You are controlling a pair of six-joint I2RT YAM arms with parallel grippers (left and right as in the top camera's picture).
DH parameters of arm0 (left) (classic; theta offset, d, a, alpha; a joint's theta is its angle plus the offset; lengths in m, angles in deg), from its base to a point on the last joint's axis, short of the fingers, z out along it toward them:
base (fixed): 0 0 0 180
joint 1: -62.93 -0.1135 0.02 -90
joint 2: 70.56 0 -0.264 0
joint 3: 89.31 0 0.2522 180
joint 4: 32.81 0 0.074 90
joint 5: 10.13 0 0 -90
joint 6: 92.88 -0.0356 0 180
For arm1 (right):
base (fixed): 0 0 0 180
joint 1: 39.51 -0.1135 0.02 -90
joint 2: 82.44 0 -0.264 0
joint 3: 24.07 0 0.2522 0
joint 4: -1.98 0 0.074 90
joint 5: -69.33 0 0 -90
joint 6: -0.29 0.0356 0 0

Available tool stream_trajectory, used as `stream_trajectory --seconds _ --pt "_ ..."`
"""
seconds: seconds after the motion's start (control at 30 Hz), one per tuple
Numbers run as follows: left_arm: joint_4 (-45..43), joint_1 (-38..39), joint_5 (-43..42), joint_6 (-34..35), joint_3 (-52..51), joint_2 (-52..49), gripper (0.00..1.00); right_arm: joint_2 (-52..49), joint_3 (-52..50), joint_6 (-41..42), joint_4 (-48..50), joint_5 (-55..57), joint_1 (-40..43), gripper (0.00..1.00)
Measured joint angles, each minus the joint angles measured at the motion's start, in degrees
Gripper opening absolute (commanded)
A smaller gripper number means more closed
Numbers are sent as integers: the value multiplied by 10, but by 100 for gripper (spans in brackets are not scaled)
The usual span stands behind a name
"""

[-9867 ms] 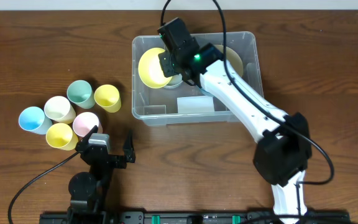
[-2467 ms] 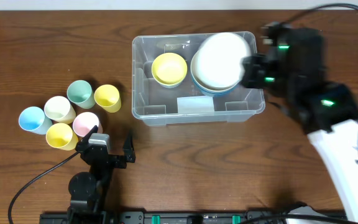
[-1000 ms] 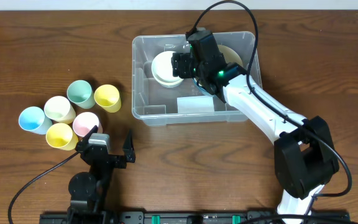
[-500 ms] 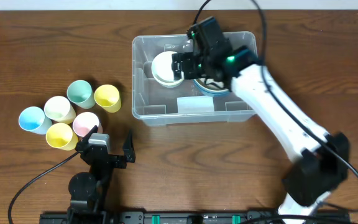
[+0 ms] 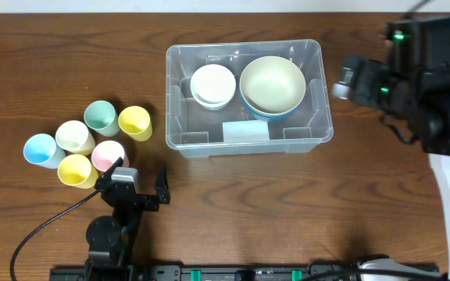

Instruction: Pack container

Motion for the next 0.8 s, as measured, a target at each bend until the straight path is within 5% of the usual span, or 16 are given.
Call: stream_trajectory --seconds 0.8 --pt "0 0 0 0 0 0 98 -109 -1 -1 -81 81 78 99"
